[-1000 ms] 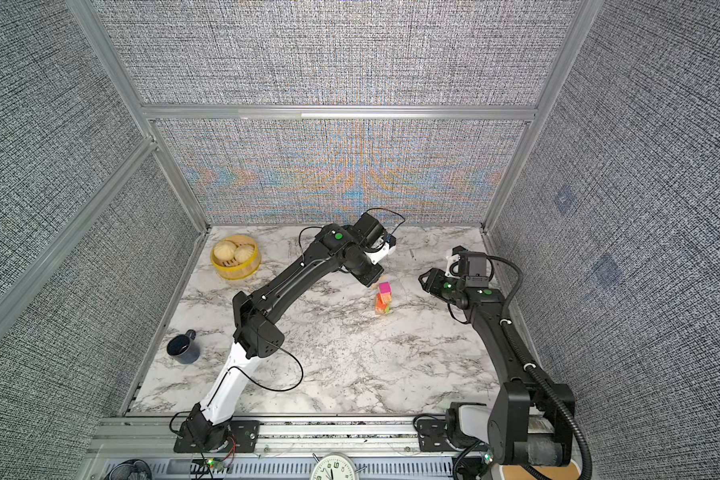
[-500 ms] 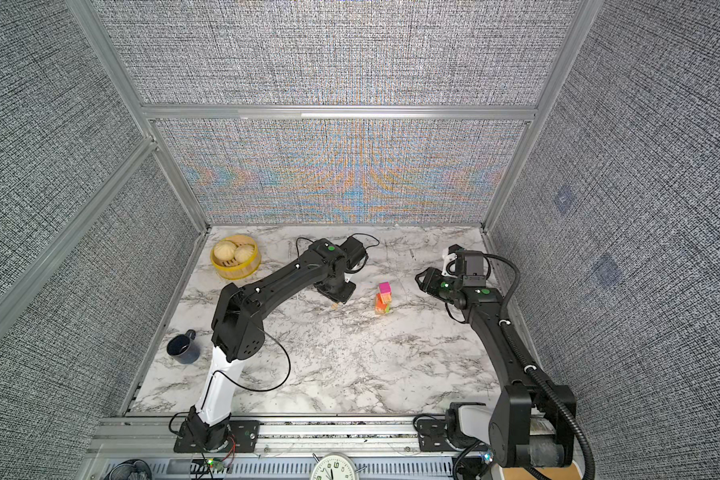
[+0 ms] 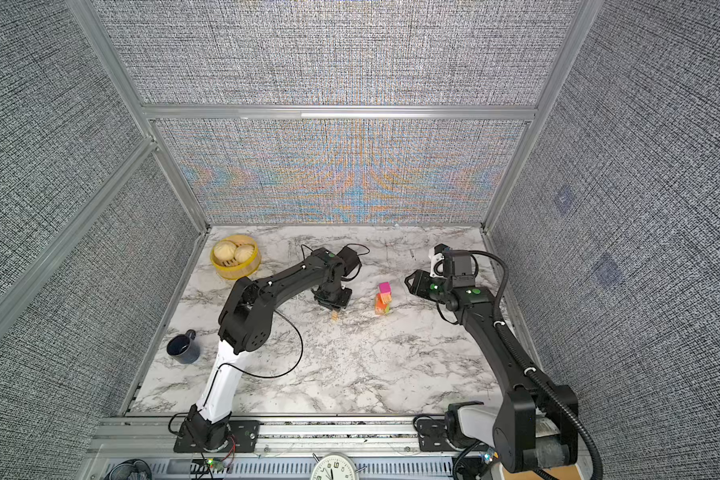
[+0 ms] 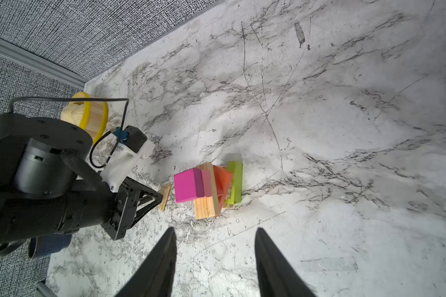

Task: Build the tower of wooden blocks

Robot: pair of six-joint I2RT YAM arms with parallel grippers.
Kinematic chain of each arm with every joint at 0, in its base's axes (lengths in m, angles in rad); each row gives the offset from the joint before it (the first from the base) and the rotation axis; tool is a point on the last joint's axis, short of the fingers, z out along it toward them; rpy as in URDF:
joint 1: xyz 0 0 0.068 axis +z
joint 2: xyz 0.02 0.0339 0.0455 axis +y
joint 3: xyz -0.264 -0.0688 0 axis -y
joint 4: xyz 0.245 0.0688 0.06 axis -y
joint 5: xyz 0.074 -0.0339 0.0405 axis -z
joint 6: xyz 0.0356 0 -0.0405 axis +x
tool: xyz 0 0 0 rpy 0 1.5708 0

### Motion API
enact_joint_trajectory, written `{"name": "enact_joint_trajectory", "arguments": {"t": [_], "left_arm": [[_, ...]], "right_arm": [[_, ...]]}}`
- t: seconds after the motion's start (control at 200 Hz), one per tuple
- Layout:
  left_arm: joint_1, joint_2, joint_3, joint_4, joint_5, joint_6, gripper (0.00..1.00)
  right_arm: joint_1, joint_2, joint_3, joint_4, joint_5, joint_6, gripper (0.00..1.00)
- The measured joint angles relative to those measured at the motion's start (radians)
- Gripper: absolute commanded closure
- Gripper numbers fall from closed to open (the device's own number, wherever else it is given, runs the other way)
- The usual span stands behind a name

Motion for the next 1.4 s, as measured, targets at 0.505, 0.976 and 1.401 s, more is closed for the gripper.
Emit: {"name": "enact_joint_trajectory", "arguments": {"t": [0.505,0.976,1.401], "left_arm": [[0.068,-0.336,-0.272,0.129,-0.029,-0.062,0.12],[0.157,-0.786,-0.769,0.333,-0.155,-0.182,0.0],[0.207,-0.965,-1.119,0.52,-0.261,-0.319,0.01]], "right_arm": [[0.225,-0.003,0.156,-0.092,0.172,-0.015,0.45],[0.544,0.272,0.253,-0.07,0.38,0.036,0.45],[0.599,0.532,0.301,-0.029,0.412,0.104,0.65]]}}
